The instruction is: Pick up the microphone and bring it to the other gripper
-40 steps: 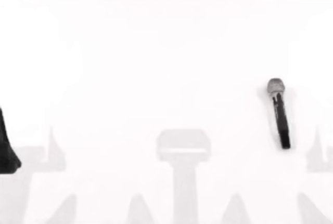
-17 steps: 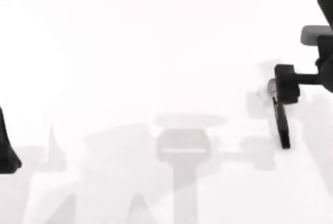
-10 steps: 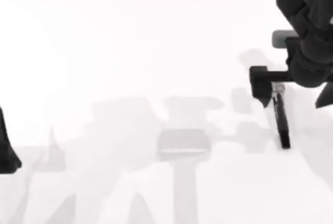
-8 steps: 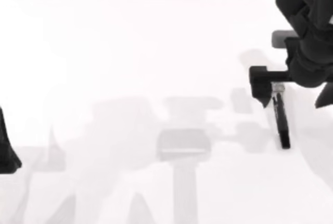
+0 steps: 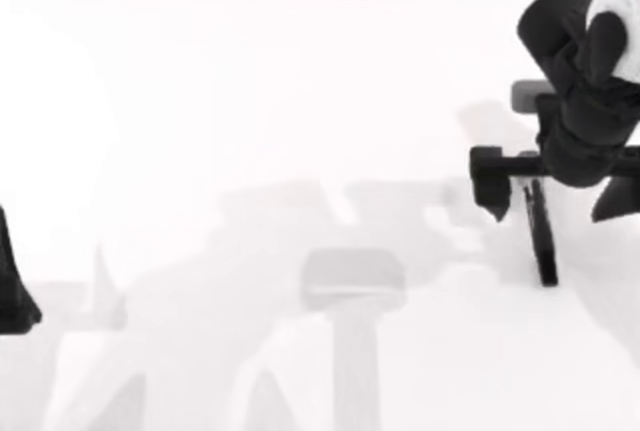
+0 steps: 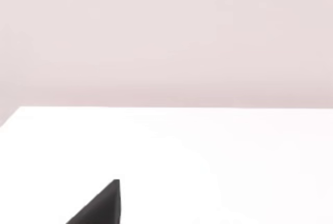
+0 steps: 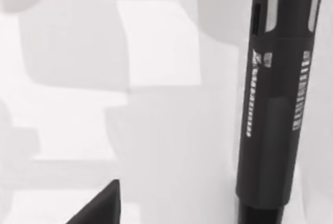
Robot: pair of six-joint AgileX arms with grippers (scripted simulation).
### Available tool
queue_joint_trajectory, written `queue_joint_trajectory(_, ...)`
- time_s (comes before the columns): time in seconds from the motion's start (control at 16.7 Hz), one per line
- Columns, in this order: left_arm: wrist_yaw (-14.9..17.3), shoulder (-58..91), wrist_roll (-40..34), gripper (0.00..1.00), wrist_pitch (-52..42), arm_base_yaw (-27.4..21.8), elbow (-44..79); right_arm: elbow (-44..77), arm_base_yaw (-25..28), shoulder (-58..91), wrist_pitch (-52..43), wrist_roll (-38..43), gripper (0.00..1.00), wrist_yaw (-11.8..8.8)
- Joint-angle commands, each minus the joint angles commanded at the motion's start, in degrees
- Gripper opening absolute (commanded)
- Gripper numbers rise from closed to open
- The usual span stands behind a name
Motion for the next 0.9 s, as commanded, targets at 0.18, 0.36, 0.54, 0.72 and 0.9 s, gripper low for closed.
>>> queue_joint_trajectory(0.18,0.0,0.0,0.0,1.00,0.0,0.0,0.0,-3.7,-0.1,4.0,8.3,0.0,1.00,0.0)
queue_joint_trajectory(0.36,0.0,0.0,0.0,1.00,0.0,0.0,0.0,-6.2,-0.2,6.7,13.0,-0.1,1.00,0.0)
queue_joint_trajectory(0.54,0.0,0.0,0.0,1.00,0.0,0.0,0.0,-6.3,-0.2,6.9,13.3,-0.1,1.00,0.0)
queue_joint_trajectory(0.72,0.0,0.0,0.0,1.00,0.0,0.0,0.0,-6.3,-0.2,6.9,13.3,-0.1,0.85,0.0)
queue_joint_trajectory(0.9,0.0,0.0,0.0,1.00,0.0,0.0,0.0,-6.3,-0.2,6.9,13.3,-0.1,0.62,0.0)
